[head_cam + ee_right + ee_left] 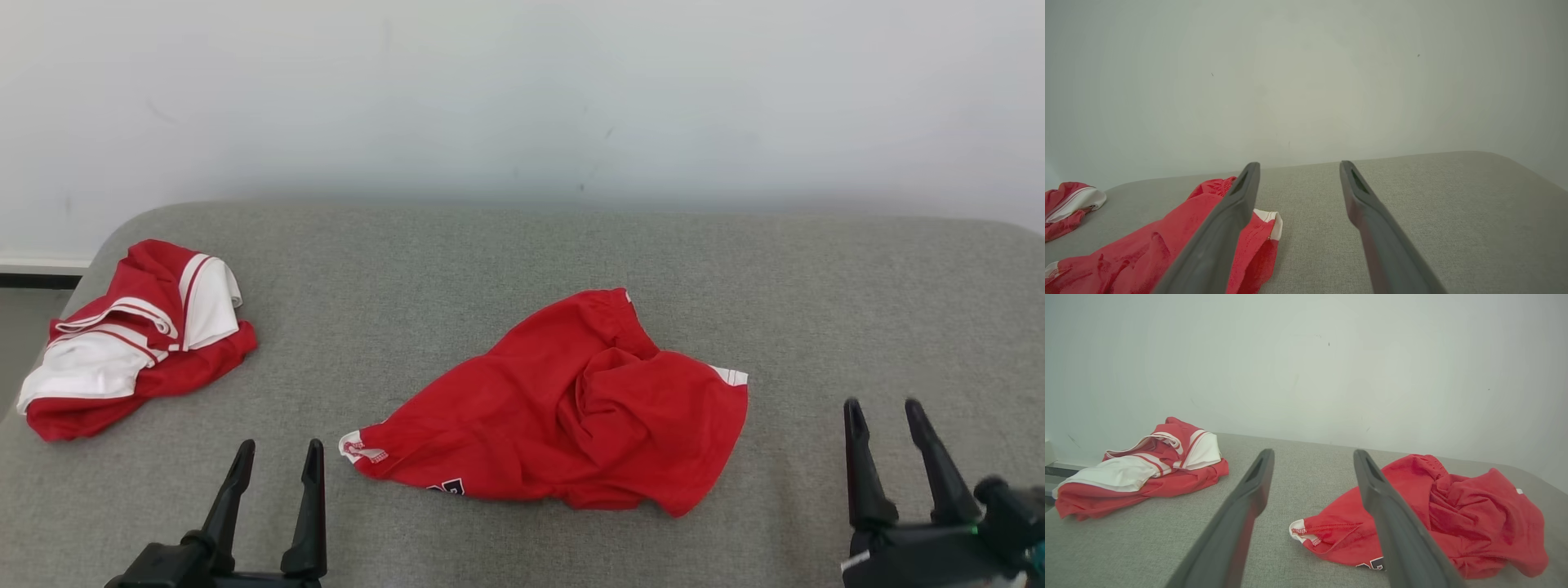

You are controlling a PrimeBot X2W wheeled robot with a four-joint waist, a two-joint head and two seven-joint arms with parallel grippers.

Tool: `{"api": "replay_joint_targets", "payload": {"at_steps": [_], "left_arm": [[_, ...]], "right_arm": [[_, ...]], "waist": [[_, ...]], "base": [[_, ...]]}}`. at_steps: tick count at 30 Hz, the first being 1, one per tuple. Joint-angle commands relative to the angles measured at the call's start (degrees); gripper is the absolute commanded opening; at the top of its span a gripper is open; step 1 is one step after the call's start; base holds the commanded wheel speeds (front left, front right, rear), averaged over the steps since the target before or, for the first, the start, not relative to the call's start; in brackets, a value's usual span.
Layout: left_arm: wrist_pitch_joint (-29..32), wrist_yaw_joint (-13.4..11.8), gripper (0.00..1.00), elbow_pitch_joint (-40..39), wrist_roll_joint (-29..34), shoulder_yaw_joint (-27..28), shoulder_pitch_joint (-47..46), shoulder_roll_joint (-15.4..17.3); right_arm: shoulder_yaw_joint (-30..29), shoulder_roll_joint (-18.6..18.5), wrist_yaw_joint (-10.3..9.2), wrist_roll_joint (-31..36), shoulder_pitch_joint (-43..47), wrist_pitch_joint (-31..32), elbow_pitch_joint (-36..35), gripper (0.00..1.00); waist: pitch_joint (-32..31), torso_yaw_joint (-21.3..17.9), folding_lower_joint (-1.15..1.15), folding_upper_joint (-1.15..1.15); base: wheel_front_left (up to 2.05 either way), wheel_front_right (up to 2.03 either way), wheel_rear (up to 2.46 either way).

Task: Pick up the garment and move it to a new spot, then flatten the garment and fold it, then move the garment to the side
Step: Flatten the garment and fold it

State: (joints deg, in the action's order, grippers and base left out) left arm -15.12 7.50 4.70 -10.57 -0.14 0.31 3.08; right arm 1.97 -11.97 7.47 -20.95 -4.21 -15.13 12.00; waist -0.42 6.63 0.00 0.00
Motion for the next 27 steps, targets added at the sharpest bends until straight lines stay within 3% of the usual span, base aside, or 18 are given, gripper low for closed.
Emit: {"api": "replay_joint_targets", "payload": {"at_steps": [1,7,16,27], "left_arm": [[0.0,-0.1,1.0,-0.4,0.4,0.4,0.9,0.3],[0.0,-0.1,1.0,-0.7,0.7,0.4,1.2,0.3],[0.0,-0.1,1.0,-0.5,0.4,-1.1,-1.1,0.2],[0.0,-0.1,1.0,0.1,-0.1,-2.2,-2.7,0.0]], "right_arm": [[-1.0,1.1,0.03,0.6,2.2,0.0,-1.0,1.0],[-1.2,1.8,0.03,1.6,3.8,0.0,-1.6,1.0],[3.7,-2.9,0.03,0.7,-3.9,0.6,3.4,1.0],[10.7,-8.1,0.02,-3.1,-15.8,2.8,19.1,1.0]], "waist": [[-0.1,-0.3,0.0,0.0],[0.3,-0.6,0.0,0.0],[2.6,1.4,0.0,0.0],[5.2,6.4,0.0,0.0]], "base": [[0.0,0.0,0.0],[0.0,0.0,0.0],[0.0,0.0,0.0],[0.0,0.0,0.0]]}}
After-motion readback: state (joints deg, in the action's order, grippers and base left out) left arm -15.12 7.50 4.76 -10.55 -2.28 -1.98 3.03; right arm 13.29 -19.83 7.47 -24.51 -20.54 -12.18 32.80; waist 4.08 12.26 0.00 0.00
